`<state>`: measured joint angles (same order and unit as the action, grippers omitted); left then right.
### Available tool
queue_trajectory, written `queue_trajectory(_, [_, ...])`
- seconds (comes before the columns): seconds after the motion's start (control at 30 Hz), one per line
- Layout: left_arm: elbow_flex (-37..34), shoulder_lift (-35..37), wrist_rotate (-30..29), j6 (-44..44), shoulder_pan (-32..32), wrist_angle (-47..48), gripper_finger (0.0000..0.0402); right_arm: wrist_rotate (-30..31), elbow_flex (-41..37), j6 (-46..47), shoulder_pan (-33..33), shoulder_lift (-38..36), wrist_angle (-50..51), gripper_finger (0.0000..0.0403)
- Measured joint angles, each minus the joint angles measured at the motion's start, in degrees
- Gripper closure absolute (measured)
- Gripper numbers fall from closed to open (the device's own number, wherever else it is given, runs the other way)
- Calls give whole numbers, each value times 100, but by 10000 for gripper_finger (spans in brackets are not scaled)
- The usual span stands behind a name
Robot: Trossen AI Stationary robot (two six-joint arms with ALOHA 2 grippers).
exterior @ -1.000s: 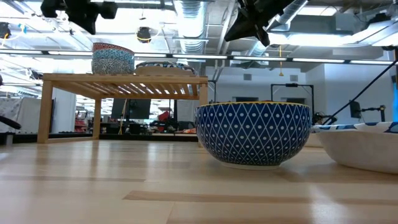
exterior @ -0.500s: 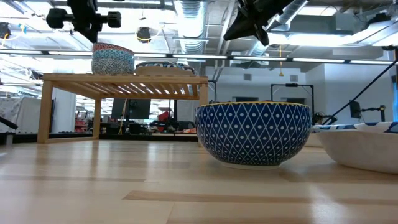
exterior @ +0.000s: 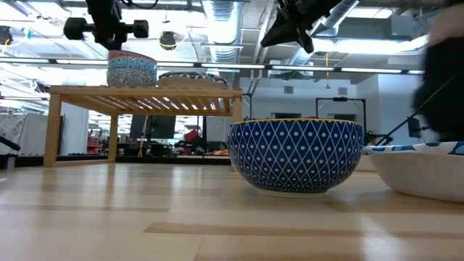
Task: Place and stack bowls onto a shelf
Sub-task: Stack the small blue bowl on top of the small orange bowl on the shelf
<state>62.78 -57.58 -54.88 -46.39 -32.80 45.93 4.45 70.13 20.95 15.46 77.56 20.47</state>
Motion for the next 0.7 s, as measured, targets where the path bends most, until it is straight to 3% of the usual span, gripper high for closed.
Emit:
queue_trajectory(0.33, [-1,-68,-34,4,-7,-21,401,0,0,0,-48,0,-4,382])
queue_trajectory(0.7, [2,-141,331,7,-96,-38,401,2,0,2,-53,0,-4,382])
